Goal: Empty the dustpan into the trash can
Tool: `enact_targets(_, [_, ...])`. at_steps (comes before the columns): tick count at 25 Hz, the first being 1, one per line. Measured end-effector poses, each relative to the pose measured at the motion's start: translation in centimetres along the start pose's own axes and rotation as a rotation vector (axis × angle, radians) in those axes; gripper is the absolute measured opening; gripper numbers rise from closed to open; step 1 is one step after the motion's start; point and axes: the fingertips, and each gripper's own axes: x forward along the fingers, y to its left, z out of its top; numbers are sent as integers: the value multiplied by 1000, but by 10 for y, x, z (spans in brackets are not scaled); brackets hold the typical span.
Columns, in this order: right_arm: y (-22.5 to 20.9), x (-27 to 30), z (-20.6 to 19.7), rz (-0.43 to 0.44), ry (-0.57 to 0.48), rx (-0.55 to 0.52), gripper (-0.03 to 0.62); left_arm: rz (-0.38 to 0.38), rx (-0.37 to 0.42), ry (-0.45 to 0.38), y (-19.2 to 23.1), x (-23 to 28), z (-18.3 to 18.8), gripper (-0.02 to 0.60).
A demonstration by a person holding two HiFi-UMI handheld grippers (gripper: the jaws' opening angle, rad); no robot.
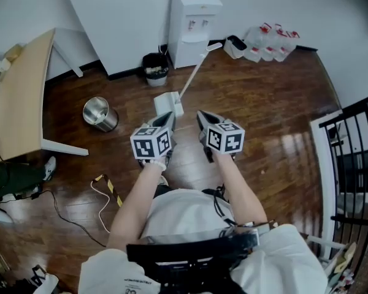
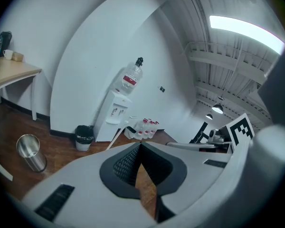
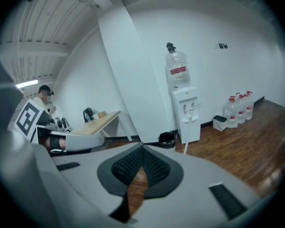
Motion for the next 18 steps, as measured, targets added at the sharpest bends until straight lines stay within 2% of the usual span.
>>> enact_targets(8, [1, -51, -22, 123, 11, -48, 0, 124, -52, -78, -36, -30, -34, -2])
enact_targets(11, [-9, -75, -38, 175, 29, -28, 0, 170, -77, -99, -59, -39, -54, -2])
enact_targets(18, [-11, -118, -70, 264, 31, -8, 0, 249, -113, -102, -98, -60, -107, -2])
